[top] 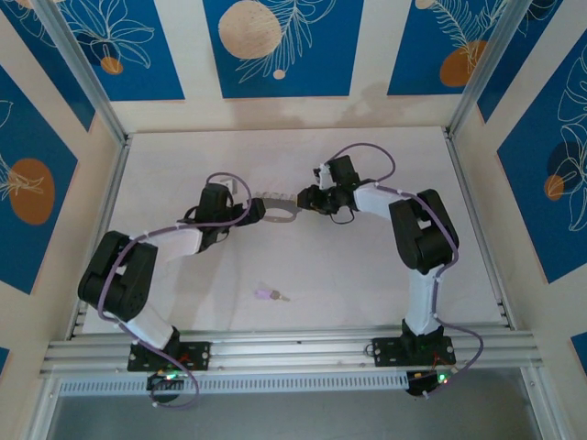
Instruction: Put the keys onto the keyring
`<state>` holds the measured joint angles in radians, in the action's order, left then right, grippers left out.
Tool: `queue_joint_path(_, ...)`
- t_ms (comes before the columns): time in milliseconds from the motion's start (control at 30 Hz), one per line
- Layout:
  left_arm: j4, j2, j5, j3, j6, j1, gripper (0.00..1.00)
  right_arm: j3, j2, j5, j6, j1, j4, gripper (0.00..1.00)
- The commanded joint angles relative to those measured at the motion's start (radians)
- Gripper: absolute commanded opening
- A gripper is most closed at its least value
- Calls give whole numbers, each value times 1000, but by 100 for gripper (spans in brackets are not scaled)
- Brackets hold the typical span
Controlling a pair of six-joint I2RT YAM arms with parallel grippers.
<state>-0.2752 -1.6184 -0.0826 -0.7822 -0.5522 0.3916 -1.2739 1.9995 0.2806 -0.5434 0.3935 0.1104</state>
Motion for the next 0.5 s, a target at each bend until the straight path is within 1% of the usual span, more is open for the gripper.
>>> queue_joint_path(0, -31, -18, -31, -29, -10, 10, 100, -38, 17, -9, 23, 17, 71, 38)
queue_joint_path(167, -45, -23, -41, -32, -14, 10, 100, -71, 39, -82, 59, 46, 126, 33)
queue_joint_path(300, -53, -20, -49, -28, -21, 10, 100, -103, 61, -159, 86, 70, 174, 30)
queue_joint_path(467, -69, -15, -58, -22, -34, 10, 100, -117, 67, -234, 107, 81, 192, 29)
